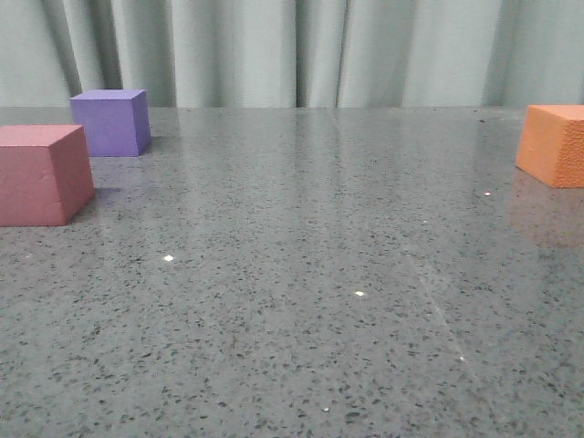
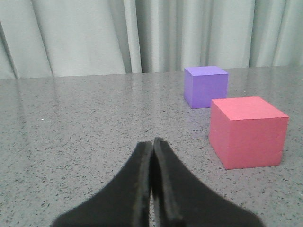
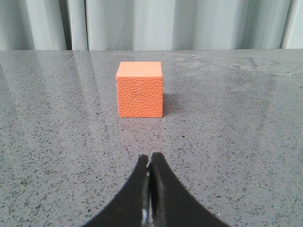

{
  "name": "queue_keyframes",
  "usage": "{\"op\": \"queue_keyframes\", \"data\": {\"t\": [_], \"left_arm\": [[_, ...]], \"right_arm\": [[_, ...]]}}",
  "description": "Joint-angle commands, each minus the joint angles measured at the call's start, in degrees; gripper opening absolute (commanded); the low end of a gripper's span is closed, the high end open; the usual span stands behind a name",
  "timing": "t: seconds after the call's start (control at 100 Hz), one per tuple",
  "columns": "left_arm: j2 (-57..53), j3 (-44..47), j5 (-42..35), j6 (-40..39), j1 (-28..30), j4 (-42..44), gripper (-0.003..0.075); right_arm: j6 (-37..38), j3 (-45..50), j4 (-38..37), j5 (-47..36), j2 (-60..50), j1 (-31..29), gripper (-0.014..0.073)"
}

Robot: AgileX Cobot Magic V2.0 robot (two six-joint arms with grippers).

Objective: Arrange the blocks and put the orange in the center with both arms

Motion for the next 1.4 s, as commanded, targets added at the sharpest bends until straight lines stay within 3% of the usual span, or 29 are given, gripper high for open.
{"op": "queue_keyframes", "data": {"t": [0.0,0.56,0.69,0.77,0.86,0.96,1.1,1.39], "left_arm": [[-2.0,3.1,-3.9,0.1,0.1,-0.5,-0.0019],[-2.0,3.1,-3.9,0.1,0.1,-0.5,-0.0019],[-2.0,3.1,-3.9,0.1,0.1,-0.5,-0.0019],[-2.0,3.1,-3.9,0.1,0.1,-0.5,-0.0019],[-2.0,3.1,-3.9,0.1,0.1,-0.5,-0.0019],[-2.0,3.1,-3.9,0.1,0.1,-0.5,-0.0019],[-2.0,3.1,-3.9,0.1,0.1,-0.5,-0.0019],[-2.0,3.1,-3.9,0.1,0.1,-0.5,-0.0019]], "right_arm": [[-0.3,-0.8,0.0,-5.0,-1.4,-0.3,-0.0067],[-0.3,-0.8,0.0,-5.5,-1.4,-0.3,-0.0067],[0.4,-0.9,0.0,-14.8,-1.4,-0.3,-0.0067],[4.7,-2.8,1.0,-18.3,-1.2,-0.3,-0.0067],[8.8,-8.8,1.5,-12.7,0.7,-0.3,-0.0067],[8.6,-18.3,1.5,0.6,6.5,-0.3,-0.0067],[6.6,-32.0,1.5,13.2,19.3,-0.3,-0.0067],[6.2,-50.8,1.5,21.1,44.9,-0.3,-0.0067]]}}
